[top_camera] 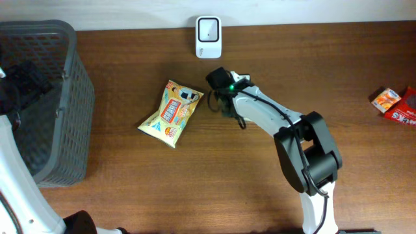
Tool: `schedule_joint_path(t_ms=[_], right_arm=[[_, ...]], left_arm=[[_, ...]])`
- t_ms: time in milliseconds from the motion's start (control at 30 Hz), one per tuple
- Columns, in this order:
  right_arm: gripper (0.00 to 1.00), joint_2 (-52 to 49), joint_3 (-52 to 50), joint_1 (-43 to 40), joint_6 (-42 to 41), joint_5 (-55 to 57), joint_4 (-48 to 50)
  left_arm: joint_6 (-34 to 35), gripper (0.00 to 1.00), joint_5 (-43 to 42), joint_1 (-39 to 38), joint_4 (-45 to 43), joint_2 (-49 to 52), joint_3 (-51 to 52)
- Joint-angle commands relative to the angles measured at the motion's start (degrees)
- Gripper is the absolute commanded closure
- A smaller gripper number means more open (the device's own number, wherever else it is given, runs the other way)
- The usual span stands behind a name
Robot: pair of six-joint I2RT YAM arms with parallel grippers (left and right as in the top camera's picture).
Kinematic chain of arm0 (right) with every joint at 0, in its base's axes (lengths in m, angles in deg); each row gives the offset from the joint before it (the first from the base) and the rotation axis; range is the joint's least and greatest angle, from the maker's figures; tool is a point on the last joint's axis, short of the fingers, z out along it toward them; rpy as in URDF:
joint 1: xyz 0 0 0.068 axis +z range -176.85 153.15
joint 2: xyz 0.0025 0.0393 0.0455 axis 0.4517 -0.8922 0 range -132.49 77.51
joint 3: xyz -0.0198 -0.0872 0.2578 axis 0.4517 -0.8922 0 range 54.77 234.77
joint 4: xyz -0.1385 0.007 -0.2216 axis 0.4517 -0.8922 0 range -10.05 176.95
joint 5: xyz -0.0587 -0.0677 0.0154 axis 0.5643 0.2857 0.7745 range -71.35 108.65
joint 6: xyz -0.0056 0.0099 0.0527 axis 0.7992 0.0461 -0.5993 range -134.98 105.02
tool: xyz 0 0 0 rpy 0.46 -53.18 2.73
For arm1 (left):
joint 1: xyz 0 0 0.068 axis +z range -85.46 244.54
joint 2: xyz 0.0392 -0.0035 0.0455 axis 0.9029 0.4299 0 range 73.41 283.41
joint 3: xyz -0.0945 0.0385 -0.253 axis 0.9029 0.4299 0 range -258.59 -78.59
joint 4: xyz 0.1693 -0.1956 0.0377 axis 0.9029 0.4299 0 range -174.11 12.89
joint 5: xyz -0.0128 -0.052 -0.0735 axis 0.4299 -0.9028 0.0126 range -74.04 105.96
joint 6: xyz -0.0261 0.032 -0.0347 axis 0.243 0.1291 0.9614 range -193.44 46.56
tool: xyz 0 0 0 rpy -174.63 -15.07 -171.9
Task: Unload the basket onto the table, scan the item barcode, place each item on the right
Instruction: 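Reach the right gripper to the teal Kleenex pack and grasp it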
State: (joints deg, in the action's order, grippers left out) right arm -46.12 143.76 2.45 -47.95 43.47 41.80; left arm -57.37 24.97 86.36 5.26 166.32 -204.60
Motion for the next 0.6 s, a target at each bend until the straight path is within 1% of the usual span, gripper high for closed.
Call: schedule_joint_path(t_ms=[0,167,333,367,433,500,533,567], right_arm=[[0.71,-0.5,-0.3,-0.2,-0.8,1.9,0.2],[0.73,-0.6,-0.7,-0.2,-0.8,3.1,0.2],[0.73,-0.6,-3.9,-2.2,-0.8,3.0,2.7],[0.88,-0.6,-3.9,-2.8,-0.8,2.6,2.3],[0.96,-0.3,-3.6,-3.2,-0.8,0.1,2.1],[0.96,0.5,-1.5,-3.2,-0.7,-0.9,0.4],[0.96,1.6,2.4,-3.2,-0.1,-1.9,-2.9],[0.96,2.0,5.5,-3.2,2.3,-5.1,-4.5]], left_arm=[[0.4,0.01,0.0,0.1,-0.1,-0.2,-0.5],[0.4,0.01,0.0,0.1,-0.1,-0.2,-0.5],[0.4,0.01,0.0,0.1,-0.1,-0.2,-0.5],[0.4,0.01,0.0,0.1,-0.1,-0.2,-0.5],[0.4,0.01,0.0,0.1,-0.1,-0.2,-0.5],[0.4,0.01,0.0,0.1,-0.1,-0.2,-0.5],[0.4,0.01,0.0,0.1,-0.1,-0.2,-0.5],[0.4,0.01,0.0,0.1,-0.1,-0.2,-0.5]])
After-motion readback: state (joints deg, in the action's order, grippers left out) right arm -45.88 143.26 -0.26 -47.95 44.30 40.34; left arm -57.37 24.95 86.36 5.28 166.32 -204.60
